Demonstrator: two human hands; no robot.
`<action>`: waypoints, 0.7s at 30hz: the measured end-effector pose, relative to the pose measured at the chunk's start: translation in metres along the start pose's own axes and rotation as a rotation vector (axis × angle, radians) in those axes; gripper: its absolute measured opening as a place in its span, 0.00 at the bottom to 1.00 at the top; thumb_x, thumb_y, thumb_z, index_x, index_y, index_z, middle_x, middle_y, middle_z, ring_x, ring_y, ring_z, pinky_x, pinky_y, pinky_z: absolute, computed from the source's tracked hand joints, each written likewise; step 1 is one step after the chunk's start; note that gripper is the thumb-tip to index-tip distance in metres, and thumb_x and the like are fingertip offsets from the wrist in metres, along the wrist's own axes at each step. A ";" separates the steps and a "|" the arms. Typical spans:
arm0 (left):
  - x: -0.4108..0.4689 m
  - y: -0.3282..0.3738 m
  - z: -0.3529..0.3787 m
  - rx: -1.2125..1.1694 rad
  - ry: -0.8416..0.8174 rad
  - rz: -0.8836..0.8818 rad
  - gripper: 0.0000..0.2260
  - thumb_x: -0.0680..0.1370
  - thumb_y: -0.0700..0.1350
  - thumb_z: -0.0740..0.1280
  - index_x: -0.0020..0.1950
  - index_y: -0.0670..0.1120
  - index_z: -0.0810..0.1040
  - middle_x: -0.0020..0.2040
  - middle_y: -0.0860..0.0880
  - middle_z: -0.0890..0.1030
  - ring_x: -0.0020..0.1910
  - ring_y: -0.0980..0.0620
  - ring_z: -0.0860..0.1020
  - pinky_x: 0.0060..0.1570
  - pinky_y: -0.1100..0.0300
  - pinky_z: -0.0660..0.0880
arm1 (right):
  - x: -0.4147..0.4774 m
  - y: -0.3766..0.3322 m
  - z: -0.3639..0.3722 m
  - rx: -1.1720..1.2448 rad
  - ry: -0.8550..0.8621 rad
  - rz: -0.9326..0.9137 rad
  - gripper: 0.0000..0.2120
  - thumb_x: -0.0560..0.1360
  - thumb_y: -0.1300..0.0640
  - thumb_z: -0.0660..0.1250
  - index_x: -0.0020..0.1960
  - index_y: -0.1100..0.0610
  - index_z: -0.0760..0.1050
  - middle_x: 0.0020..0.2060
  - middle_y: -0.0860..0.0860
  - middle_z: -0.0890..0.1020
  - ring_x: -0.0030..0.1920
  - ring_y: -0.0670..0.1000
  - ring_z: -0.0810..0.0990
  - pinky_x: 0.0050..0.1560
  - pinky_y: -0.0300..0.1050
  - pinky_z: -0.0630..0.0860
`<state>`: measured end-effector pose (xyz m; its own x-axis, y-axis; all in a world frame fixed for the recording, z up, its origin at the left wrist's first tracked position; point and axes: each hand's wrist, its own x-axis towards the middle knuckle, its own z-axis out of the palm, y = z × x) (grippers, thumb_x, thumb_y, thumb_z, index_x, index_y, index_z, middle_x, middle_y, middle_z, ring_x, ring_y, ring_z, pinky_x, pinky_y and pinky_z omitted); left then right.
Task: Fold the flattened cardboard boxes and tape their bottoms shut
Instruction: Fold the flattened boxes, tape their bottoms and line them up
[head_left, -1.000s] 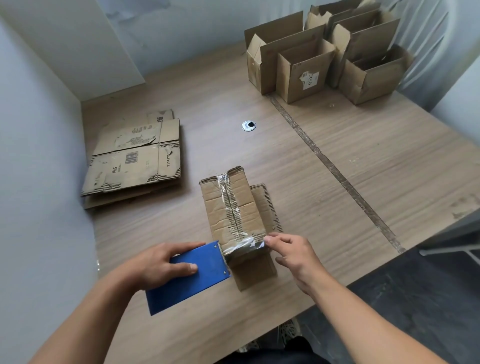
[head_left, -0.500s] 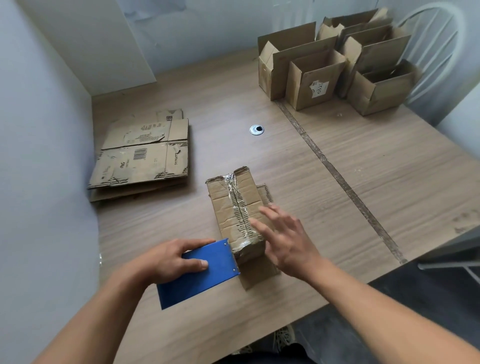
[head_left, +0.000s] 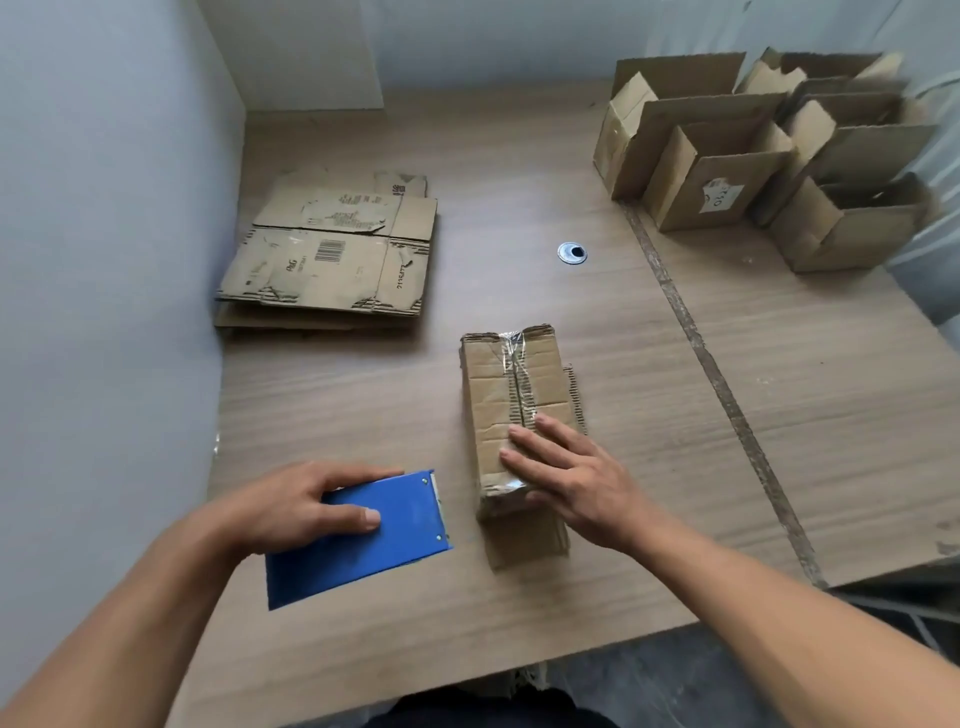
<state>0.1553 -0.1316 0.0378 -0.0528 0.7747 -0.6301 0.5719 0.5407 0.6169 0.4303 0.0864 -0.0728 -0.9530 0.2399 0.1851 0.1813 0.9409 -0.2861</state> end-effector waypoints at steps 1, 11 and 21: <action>0.001 -0.002 -0.001 0.010 -0.010 -0.009 0.24 0.70 0.64 0.66 0.66 0.72 0.72 0.60 0.68 0.78 0.59 0.65 0.77 0.64 0.56 0.71 | 0.001 0.000 -0.001 0.005 -0.016 0.008 0.25 0.80 0.45 0.59 0.77 0.46 0.63 0.75 0.47 0.68 0.76 0.57 0.64 0.66 0.60 0.74; 0.057 0.015 0.003 0.036 -0.123 -0.103 0.15 0.77 0.54 0.69 0.62 0.69 0.77 0.55 0.64 0.81 0.53 0.62 0.79 0.52 0.63 0.71 | 0.000 0.000 -0.006 0.070 -0.104 0.082 0.25 0.82 0.37 0.50 0.77 0.43 0.62 0.77 0.44 0.64 0.79 0.52 0.56 0.74 0.54 0.64; 0.059 0.054 0.020 0.308 0.036 -0.080 0.18 0.73 0.58 0.67 0.63 0.63 0.77 0.58 0.56 0.82 0.56 0.50 0.78 0.56 0.54 0.76 | 0.014 -0.036 -0.010 -0.149 0.052 0.130 0.23 0.70 0.41 0.63 0.64 0.47 0.73 0.65 0.49 0.78 0.69 0.58 0.74 0.66 0.68 0.69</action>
<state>0.1997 -0.0630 0.0243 -0.1333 0.7477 -0.6505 0.7854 0.4800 0.3908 0.4130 0.0586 -0.0505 -0.9061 0.3697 0.2056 0.3391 0.9254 -0.1694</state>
